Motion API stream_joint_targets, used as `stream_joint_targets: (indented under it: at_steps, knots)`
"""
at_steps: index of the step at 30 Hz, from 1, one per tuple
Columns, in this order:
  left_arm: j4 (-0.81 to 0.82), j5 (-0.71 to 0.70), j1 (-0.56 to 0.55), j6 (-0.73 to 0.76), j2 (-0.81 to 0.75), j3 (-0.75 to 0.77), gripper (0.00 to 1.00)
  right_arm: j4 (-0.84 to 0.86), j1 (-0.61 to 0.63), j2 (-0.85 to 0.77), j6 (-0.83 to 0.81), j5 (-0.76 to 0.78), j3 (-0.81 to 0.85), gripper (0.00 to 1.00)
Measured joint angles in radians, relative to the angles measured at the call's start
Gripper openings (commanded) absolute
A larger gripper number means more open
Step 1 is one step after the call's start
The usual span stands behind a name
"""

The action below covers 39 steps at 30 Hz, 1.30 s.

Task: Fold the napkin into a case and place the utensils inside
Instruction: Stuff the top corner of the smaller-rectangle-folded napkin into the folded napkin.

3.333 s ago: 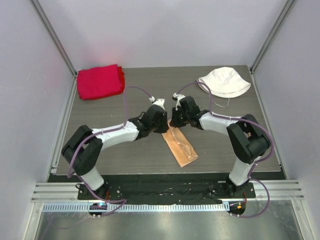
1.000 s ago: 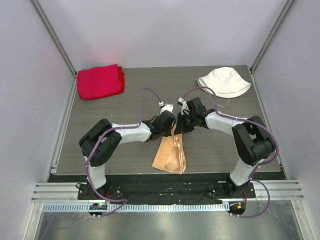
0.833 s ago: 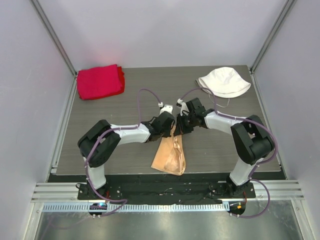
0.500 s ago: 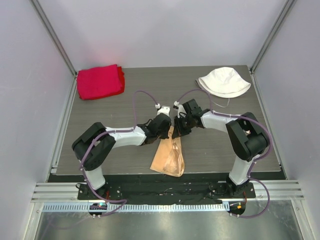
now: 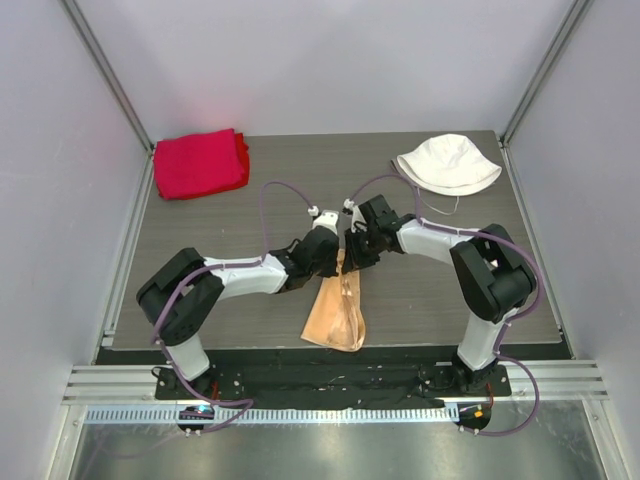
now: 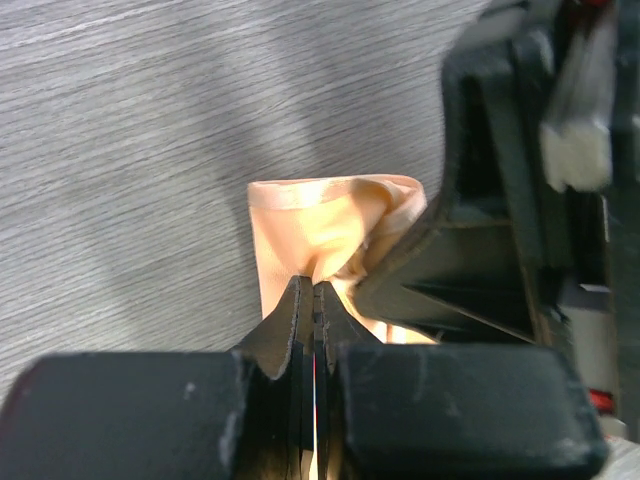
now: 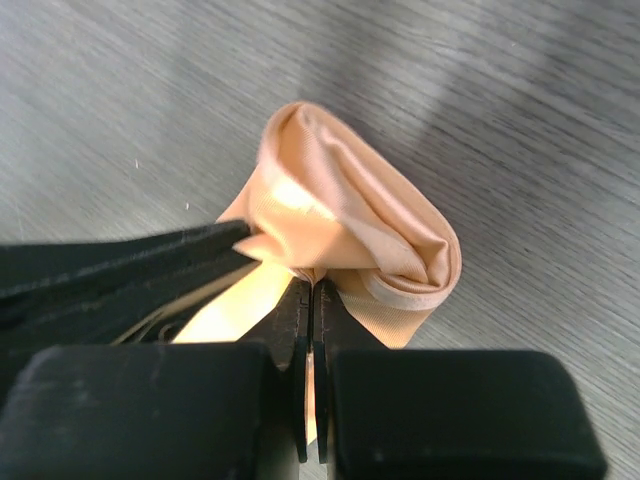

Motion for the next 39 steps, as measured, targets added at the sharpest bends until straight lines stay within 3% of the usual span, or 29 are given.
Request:
stream_joint_targets:
  at_steps: [16, 27, 30, 34, 37, 39]
  knots:
    - [0.017, 0.021, 0.002, -0.024, -0.028, -0.016, 0.0, 0.029, 0.032, 0.016, 0.249, 0.12, 0.018, 0.01]
    - [0.017, 0.005, 0.006, -0.026, -0.028, -0.024, 0.02, 0.269, 0.036, 0.017, 0.469, 0.18, -0.076, 0.01]
    - [0.018, -0.012, 0.009, -0.026, -0.028, -0.028, 0.08, 0.334, 0.037, 0.024, 0.491, 0.183, -0.091, 0.01]
    - [0.011, -0.02, 0.018, -0.027, -0.042, -0.039, 0.27, 0.396, 0.04, 0.033, 0.497, 0.192, -0.105, 0.01]
    - [0.002, -0.013, 0.026, -0.041, -0.064, -0.04, 0.36, 0.431, 0.04, 0.035, 0.498, 0.201, -0.117, 0.01]
    - [-0.011, -0.008, 0.035, -0.045, -0.087, -0.04, 0.37, 0.459, 0.039, 0.04, 0.498, 0.207, -0.122, 0.01]
